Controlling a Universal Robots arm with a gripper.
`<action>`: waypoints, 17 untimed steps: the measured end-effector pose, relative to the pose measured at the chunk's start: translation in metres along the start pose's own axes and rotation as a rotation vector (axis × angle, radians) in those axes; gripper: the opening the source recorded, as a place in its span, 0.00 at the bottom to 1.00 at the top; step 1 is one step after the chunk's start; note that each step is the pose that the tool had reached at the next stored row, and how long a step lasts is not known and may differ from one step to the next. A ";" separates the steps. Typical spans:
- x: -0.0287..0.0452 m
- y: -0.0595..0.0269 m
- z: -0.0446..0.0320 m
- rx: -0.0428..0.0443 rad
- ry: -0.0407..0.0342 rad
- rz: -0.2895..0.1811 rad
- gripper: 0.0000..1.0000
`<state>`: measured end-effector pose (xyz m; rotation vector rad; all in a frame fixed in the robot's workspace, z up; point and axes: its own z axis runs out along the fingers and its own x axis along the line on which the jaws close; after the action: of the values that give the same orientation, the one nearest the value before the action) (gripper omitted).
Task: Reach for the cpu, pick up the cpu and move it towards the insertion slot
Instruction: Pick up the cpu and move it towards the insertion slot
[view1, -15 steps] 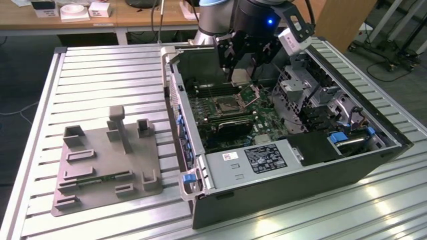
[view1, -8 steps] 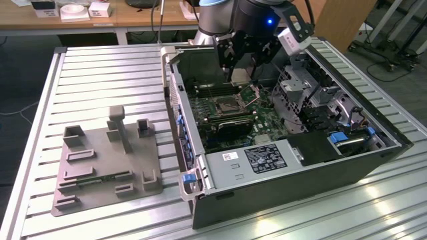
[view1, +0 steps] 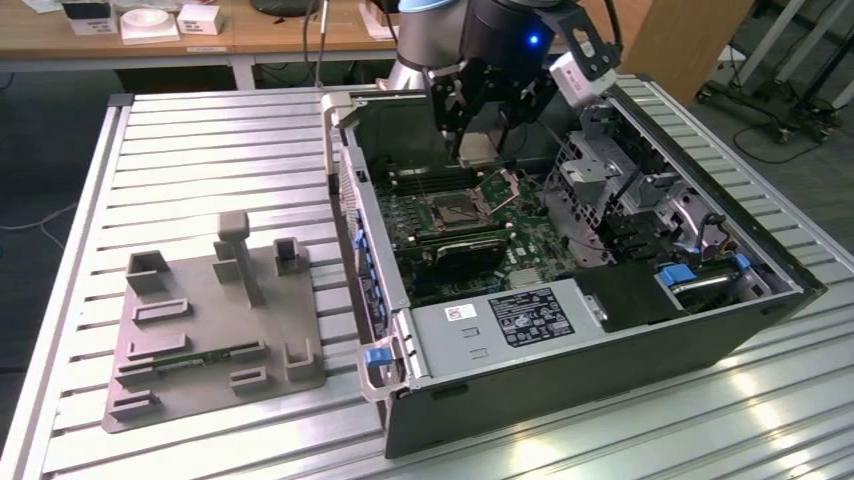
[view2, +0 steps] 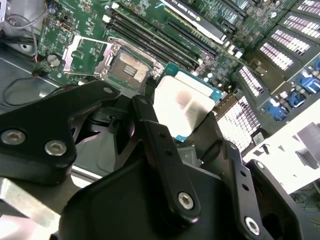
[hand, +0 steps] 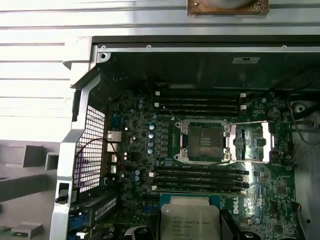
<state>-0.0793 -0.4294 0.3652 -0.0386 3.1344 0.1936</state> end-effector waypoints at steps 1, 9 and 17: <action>0.0000 0.0010 0.0003 -0.0001 0.0000 0.000 0.55; -0.0032 0.0199 0.0067 -0.0006 0.0000 0.000 0.55; -0.0038 0.0226 0.0077 -0.0007 0.0000 0.000 0.55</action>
<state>-0.0761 -0.4059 0.3603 -0.0385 3.1344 0.1947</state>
